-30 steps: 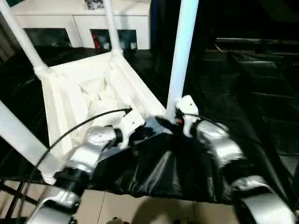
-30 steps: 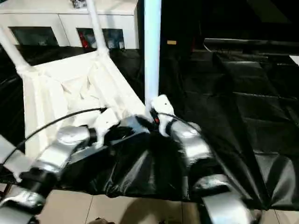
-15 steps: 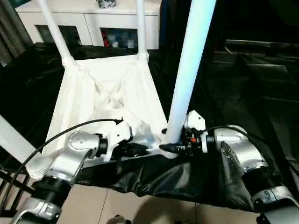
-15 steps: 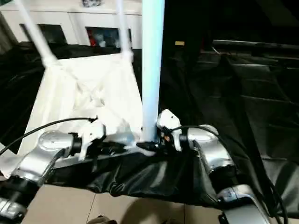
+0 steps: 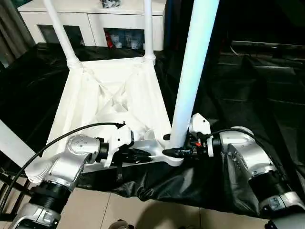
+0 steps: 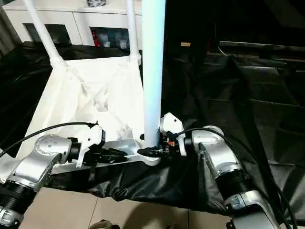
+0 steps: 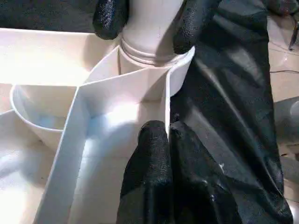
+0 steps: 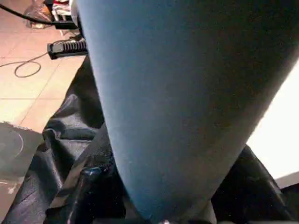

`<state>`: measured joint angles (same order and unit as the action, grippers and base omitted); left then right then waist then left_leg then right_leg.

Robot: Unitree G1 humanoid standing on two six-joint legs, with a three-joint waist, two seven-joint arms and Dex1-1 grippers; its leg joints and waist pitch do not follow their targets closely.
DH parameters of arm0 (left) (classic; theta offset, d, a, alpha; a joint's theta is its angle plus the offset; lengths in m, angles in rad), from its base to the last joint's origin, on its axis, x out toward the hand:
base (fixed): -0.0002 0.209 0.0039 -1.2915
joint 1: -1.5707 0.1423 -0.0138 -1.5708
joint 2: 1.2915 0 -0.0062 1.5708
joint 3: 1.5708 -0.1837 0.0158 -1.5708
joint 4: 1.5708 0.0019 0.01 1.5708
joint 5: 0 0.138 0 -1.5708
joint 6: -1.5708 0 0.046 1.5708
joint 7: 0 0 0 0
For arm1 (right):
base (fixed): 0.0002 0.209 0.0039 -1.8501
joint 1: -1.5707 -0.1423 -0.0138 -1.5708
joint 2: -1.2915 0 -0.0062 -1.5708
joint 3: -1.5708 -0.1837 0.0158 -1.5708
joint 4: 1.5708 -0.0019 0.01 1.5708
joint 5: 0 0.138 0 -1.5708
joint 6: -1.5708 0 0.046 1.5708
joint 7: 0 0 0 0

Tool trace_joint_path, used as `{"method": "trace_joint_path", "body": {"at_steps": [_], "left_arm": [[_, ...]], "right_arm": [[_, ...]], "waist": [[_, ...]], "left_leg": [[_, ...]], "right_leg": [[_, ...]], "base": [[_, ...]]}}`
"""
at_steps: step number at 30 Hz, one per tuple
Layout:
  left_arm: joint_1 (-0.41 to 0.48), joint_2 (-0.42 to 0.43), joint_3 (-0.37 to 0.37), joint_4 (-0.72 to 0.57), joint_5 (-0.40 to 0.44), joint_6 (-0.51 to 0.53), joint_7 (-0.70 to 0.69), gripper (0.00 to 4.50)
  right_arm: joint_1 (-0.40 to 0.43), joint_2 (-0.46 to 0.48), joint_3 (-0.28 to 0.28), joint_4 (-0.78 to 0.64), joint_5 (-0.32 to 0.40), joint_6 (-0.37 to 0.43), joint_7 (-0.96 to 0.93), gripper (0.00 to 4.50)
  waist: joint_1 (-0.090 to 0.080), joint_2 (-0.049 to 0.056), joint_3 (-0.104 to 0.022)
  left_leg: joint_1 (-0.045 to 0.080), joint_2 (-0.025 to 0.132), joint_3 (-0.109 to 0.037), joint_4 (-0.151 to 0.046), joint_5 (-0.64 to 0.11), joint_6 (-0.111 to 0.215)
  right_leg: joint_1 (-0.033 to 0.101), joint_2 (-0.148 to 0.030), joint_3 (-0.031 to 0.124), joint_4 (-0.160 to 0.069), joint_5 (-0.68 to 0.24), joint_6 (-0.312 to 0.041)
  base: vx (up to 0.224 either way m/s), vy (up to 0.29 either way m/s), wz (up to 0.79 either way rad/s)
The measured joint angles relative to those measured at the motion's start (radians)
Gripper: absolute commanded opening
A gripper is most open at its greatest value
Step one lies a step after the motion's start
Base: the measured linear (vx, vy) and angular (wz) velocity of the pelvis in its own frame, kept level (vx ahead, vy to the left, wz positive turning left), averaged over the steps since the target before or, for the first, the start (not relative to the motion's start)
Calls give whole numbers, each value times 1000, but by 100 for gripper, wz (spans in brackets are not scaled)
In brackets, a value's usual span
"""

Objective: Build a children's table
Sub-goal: Rotate leg to tighten

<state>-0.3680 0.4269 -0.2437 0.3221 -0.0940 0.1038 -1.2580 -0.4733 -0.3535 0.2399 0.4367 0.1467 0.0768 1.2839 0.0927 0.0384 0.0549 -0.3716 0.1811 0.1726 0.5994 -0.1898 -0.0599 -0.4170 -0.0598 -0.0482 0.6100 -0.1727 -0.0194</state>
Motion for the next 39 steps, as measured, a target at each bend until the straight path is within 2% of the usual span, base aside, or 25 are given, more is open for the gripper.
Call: {"method": "trace_joint_path", "body": {"at_steps": [4,6,9,12,16,18,20,23,24,26,27,29,31,35,39], "left_arm": [[2,-11,0,-2,0,14,4,0],[-5,-27,0,9,11,21,51,0],[-51,-86,9,75,44,23,174,0],[-82,-145,18,117,73,44,284,0],[-137,-238,33,179,117,81,446,0],[-166,-286,33,212,137,93,532,0],[-177,-304,31,224,147,94,566,0],[-182,-308,31,224,154,94,574,0],[-182,-308,31,224,156,92,574,0],[-182,-307,31,224,161,89,574,0],[-182,-304,31,224,163,85,573,0],[-181,-296,30,224,166,75,563,0],[-180,-280,27,224,166,64,544,0],[-172,-244,23,211,164,43,496,0],[-143,-192,21,173,131,22,392,0]], "right_arm": [[10,6,0,-10,0,0,-9,196],[12,22,-13,0,-12,1,-71,196],[1,82,-76,53,-47,-1,-264,196],[-24,153,-124,107,-69,26,-457,195],[-87,255,-195,201,-93,45,-751,195],[-130,304,-233,258,-108,47,-902,195],[-149,317,-235,284,-120,35,-961,195],[-150,329,-236,292,-137,10,-989,195],[-150,333,-242,295,-138,3,-990,251],[-150,350,-266,295,-113,-1,-988,251],[-150,356,-278,295,-97,-2,-987,283],[-150,356,-280,296,-88,-6,-972,298],[-151,353,-265,310,-103,-31,-947,316],[-151,322,-229,313,-118,-44,-861,316],[-138,252,-177,283,-114,-40,-669,316]], "waist": [[-1,0,0],[-4,1,0],[-12,0,0],[-36,1,-1],[-55,2,-1],[-59,3,-1],[-58,3,-2],[-57,3,-2],[-57,3,-2],[-57,3,-2],[-58,3,-2],[-59,2,-1],[-61,2,-1],[-63,2,-1],[-56,2,-1]], "left_leg": [[1,0,0,0,0,0],[3,0,0,1,0,0],[4,0,0,2,0,0],[6,0,0,2,1,-1],[6,-1,0,2,1,-1],[6,-1,0,2,1,-1],[5,-1,-1,2,1,-1],[4,-1,0,0,0,-1],[4,-1,0,0,0,0],[4,-1,0,0,0,0],[4,-1,0,0,0,0],[4,-1,0,0,1,0],[3,-1,0,0,1,0],[3,0,0,-1,0,0],[0,0,0,-1,0,0]], "right_leg": [[1,0,0,0,0,0],[3,0,1,0,0,0],[4,0,1,1,-1,3],[6,0,1,1,-1,4],[6,0,1,1,-1,4],[5,0,1,1,-1,4],[5,0,1,1,1,1],[5,0,1,0,2,0],[4,0,1,0,2,0],[4,0,1,0,2,-1],[3,0,0,0,2,-1],[3,0,0,0,2,-1],[2,0,0,0,2,-1],[1,1,0,0,2,-1],[-1,1,0,0,2,-1]], "base": [[0,0,0],[0,0,0],[0,0,0],[0,0,0],[0,0,0],[0,0,0],[0,0,0],[0,0,0],[0,0,0],[0,0,0],[0,0,0],[0,0,0],[0,0,0],[0,0,0],[0,0,0]]}}
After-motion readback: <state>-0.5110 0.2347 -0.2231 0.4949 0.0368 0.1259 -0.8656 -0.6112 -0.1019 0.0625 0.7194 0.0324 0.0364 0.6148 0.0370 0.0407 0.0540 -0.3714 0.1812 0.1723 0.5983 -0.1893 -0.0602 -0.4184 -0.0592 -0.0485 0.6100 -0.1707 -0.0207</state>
